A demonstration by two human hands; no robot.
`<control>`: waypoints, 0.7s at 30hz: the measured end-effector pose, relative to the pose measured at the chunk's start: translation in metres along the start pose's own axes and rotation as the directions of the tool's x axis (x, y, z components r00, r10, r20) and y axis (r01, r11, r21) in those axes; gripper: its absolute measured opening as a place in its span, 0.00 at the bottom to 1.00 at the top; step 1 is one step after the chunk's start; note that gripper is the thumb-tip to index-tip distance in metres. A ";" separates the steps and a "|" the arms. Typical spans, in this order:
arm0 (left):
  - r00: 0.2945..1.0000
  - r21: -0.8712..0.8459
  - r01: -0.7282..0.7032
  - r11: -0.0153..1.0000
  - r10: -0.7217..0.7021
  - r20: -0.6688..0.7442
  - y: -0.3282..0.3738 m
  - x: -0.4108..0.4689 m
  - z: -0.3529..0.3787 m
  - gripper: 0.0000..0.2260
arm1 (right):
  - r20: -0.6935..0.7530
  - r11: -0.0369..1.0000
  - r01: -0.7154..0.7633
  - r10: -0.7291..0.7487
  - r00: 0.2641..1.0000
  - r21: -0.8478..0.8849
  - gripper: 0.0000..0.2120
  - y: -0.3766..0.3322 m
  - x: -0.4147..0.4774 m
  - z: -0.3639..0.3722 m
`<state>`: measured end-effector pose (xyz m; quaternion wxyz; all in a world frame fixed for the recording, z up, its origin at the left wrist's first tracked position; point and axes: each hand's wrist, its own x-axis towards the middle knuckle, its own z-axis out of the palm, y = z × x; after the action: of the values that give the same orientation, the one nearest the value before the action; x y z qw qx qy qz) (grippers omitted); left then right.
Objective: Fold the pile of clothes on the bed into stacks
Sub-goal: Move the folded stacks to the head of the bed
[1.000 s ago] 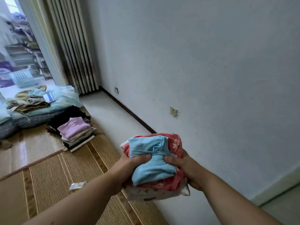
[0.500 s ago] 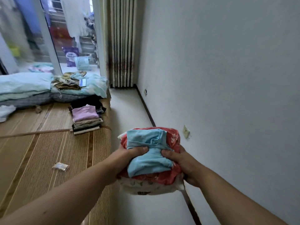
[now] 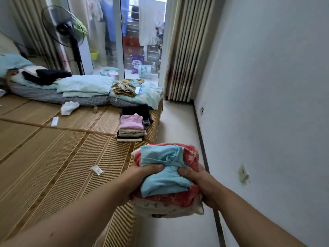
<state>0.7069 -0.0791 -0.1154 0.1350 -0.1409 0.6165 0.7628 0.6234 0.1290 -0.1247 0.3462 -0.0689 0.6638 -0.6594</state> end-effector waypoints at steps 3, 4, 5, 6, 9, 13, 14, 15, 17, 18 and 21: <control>0.996 -0.011 -0.009 1.000 0.008 -0.087 0.007 0.032 -0.025 0.26 | 0.037 1.000 -0.008 0.007 0.999 0.026 0.39 -0.006 0.051 0.000; 0.993 -0.021 -0.009 1.000 0.006 -0.117 0.010 0.044 -0.034 0.28 | 0.045 1.000 -0.011 0.010 0.999 0.024 0.38 -0.010 0.070 0.001; 0.989 -0.030 -0.007 1.000 0.003 -0.148 0.015 0.055 -0.043 0.29 | 0.049 1.000 -0.016 0.016 0.999 0.011 0.37 -0.015 0.086 0.002; 0.983 -0.038 -0.008 0.999 0.001 -0.181 0.021 0.071 -0.055 0.30 | 0.060 1.000 -0.022 0.022 0.998 0.003 0.37 -0.022 0.110 0.004; 0.967 -0.032 -0.025 0.999 0.017 -0.254 0.042 0.111 -0.091 0.28 | 0.088 0.999 -0.045 0.042 0.995 0.026 0.37 -0.037 0.171 0.013; 0.961 -0.021 -0.040 0.999 0.033 -0.274 0.067 0.154 -0.132 0.27 | 0.146 0.997 -0.051 0.042 0.988 0.056 0.32 -0.055 0.243 0.023; 0.957 -0.026 -0.037 0.999 0.028 -0.289 0.071 0.164 -0.141 0.28 | 0.162 0.997 -0.053 0.043 0.986 0.058 0.31 -0.059 0.258 0.024; 0.953 -0.029 -0.036 0.999 0.026 -0.301 0.075 0.172 -0.148 0.29 | 0.181 0.997 -0.055 0.044 0.983 0.057 0.30 -0.061 0.272 0.025; 0.947 -0.036 -0.038 0.999 0.024 -0.322 0.079 0.193 -0.163 0.29 | 0.212 0.995 -0.072 0.057 0.976 0.066 0.30 -0.065 0.303 0.025; 0.942 -0.045 -0.039 0.998 0.022 -0.334 0.082 0.205 -0.170 0.28 | 0.228 0.994 -0.088 0.070 0.971 0.070 0.31 -0.066 0.320 0.024; 0.928 -0.105 -0.053 0.993 0.010 -0.373 0.083 0.237 -0.190 0.25 | 0.282 0.987 -0.140 0.114 0.953 0.075 0.33 -0.068 0.364 0.021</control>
<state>0.4658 -0.2746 -0.1689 -0.0046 -0.2802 0.5887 0.7582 0.3364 -0.0964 -0.1938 0.4801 -0.1012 0.5803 -0.6500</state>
